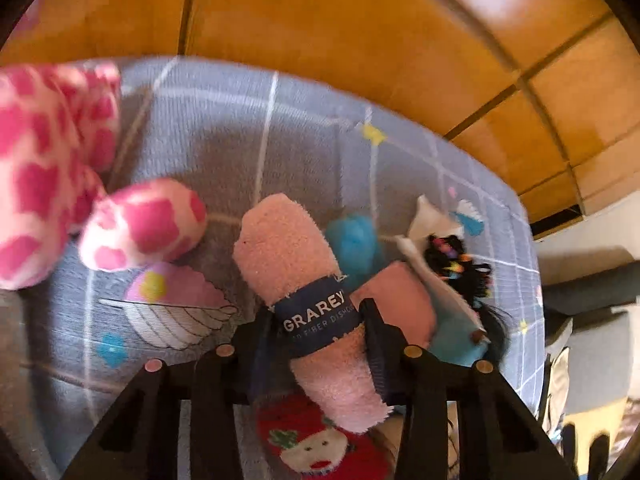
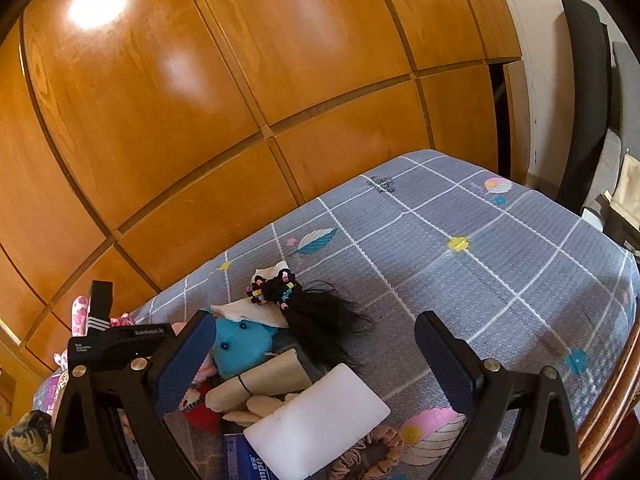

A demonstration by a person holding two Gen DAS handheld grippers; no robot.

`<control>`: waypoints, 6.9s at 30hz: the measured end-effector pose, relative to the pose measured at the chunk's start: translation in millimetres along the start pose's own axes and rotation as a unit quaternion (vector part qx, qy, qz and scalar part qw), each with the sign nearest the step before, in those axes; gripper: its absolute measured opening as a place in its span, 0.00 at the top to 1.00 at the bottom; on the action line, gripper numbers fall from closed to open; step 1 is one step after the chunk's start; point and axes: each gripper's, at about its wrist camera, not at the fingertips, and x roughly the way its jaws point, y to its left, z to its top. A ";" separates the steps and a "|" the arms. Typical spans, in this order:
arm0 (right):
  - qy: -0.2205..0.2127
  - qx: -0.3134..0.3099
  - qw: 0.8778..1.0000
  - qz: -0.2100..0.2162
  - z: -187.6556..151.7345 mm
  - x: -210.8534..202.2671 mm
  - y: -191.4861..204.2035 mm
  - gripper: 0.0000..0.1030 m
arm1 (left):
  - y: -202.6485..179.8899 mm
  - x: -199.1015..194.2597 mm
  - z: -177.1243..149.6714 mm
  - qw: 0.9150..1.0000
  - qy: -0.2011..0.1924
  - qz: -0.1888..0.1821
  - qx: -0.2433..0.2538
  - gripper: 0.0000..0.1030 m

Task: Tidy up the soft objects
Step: 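Reach the left tool to the pink towel roll and grasp it, then carry towel roll to gold tray with left tool while right tool grasps white sponge, then release towel roll in tray while right tool lowers white sponge into tray, then move the left tool to the blue tissue pack and grasp it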

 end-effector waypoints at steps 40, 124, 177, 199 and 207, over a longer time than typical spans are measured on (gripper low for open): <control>0.175 -0.020 0.983 -0.053 -52.6 58.9 22.7 0.33 | 199.4 -282.0 -162.5 0.967 -0.248 0.016 -0.051 0.60; 0.196 -0.506 0.742 0.392 -276.1 -85.1 402.0 0.30 | 315.3 -324.8 -250.5 0.904 -0.288 0.243 -0.200 0.15; 0.155 -0.395 0.863 0.273 -192.1 -64.2 307.4 0.03 | 250.2 -299.7 -239.4 0.933 -0.280 0.215 -0.065 0.08; 0.055 -0.154 0.986 0.000 -28.2 -44.8 54.0 0.03 | 40.6 -163.5 -183.9 0.970 -0.112 0.011 0.217 0.42; 0.063 -0.080 0.994 -0.032 -22.1 -30.4 7.1 0.03 | -38.8 -106.3 -177.4 0.965 -0.044 -0.049 0.255 0.48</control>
